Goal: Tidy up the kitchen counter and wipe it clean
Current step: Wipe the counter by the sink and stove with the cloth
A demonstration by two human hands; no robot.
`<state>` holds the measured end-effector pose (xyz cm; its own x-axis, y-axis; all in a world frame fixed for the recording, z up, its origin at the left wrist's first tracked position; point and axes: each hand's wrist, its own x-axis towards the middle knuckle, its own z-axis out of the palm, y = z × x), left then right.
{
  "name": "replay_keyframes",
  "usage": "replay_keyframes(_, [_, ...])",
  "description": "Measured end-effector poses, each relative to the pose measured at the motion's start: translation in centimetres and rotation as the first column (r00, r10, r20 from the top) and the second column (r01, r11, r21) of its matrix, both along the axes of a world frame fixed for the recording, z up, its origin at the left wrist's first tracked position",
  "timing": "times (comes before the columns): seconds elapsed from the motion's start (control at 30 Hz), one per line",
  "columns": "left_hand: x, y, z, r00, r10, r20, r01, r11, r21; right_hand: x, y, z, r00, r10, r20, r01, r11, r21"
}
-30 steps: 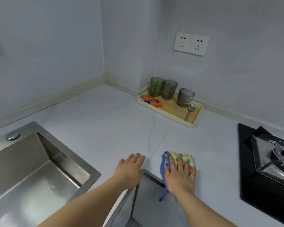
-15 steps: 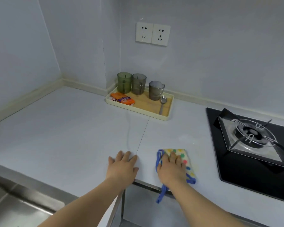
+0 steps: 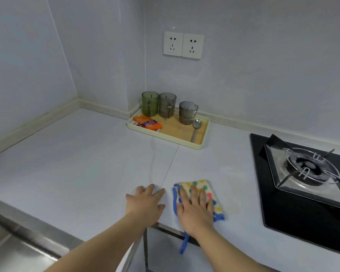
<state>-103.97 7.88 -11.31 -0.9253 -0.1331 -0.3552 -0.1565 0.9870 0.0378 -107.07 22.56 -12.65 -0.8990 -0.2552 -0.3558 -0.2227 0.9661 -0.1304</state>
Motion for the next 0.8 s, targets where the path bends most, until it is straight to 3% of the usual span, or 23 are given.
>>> replay_keyframes(0.1, [-1.4,1.9,0.3,0.996,0.076,0.039,-0.077,0.997,0.009,-0.1,2.5,0.1,0.991,0.132,-0.012,-0.133,0.991,-0.031])
replay_keyframes(0.37, [-1.7,3.5,0.0,0.970,0.175,0.170,-0.189,0.980,0.069,-2.3,6.9,0.5,0.990,-0.135,0.036,0.135,0.991,-0.020])
replay_keyframes(0.6, [-1.7,3.7,0.3,0.971,0.171,0.166,-0.181,0.982,0.047,-1.5,4.3,0.5,0.980,0.192,0.060,-0.190,0.981,-0.040])
replay_keyframes(0.8, [-1.3,3.1,0.4,0.977,0.137,0.165,-0.147,0.988,0.052,-3.5,7.6,0.5,0.999,-0.036,0.019,0.036,0.999,0.024])
